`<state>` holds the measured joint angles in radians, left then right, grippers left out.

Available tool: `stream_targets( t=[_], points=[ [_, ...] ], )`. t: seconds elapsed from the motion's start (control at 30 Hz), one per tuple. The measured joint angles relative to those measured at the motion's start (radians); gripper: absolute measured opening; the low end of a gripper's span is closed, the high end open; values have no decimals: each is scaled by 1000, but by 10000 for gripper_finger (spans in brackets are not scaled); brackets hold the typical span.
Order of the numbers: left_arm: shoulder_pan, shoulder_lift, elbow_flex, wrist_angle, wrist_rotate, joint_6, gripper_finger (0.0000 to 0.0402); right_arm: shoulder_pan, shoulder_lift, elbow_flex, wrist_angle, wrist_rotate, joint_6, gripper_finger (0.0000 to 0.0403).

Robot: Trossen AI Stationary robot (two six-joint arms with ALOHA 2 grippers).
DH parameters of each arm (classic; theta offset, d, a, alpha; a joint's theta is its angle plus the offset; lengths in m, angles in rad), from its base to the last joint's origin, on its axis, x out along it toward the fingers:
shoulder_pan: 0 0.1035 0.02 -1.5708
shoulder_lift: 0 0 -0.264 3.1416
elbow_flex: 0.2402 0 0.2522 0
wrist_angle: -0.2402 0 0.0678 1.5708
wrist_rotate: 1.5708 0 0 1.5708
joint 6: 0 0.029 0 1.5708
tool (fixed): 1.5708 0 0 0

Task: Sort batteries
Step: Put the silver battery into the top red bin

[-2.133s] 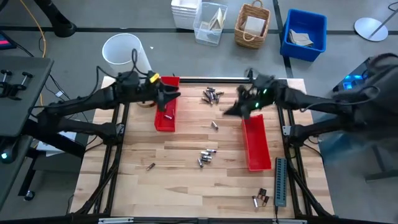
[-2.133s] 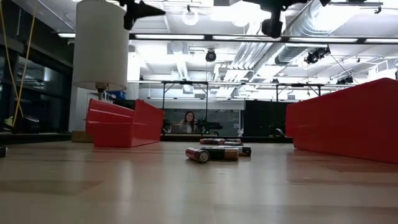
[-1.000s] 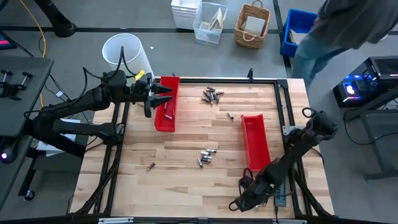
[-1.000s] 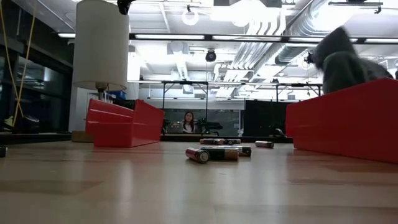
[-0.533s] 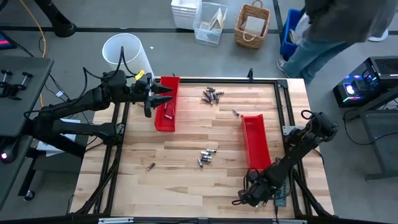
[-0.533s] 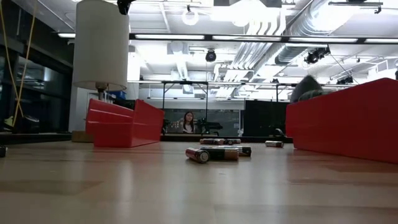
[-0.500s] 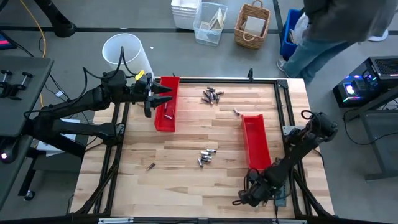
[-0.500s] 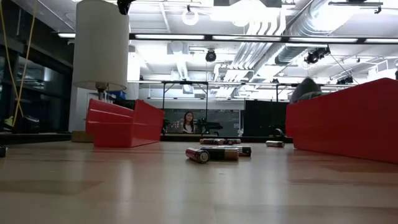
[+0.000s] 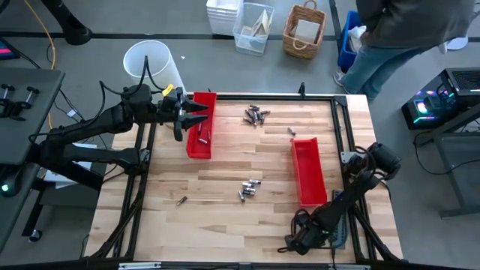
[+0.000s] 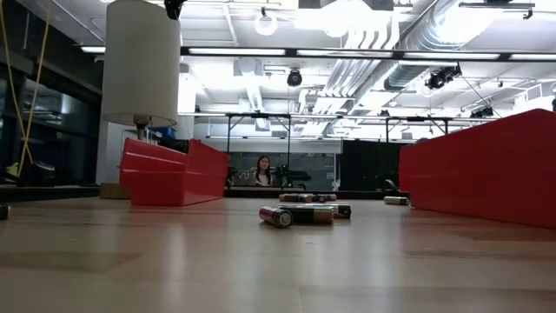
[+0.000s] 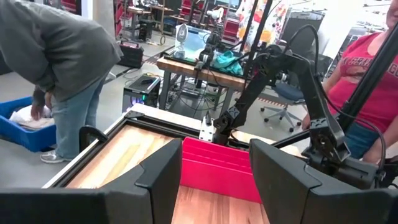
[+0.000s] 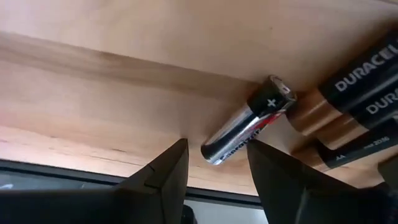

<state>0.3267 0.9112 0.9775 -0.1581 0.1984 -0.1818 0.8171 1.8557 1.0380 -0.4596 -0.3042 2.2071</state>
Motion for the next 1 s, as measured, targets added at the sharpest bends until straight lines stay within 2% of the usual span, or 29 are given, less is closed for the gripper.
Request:
stream_targets(
  t=[0.63,0.73,0.83,1.0],
  points=[
    [0,0,0,0,0,-8,179,-70,-12,-3,-91,2,51,160],
    [0,-1,0,0,0,-13,179,-67,-4,-1,-109,2,38,121],
    [0,-10,0,40,23,-34,179,-54,3,-2,-106,10,35,40],
    [0,-44,48,105,60,-34,179,-45,-13,6,-85,19,-4,34]
  ],
)
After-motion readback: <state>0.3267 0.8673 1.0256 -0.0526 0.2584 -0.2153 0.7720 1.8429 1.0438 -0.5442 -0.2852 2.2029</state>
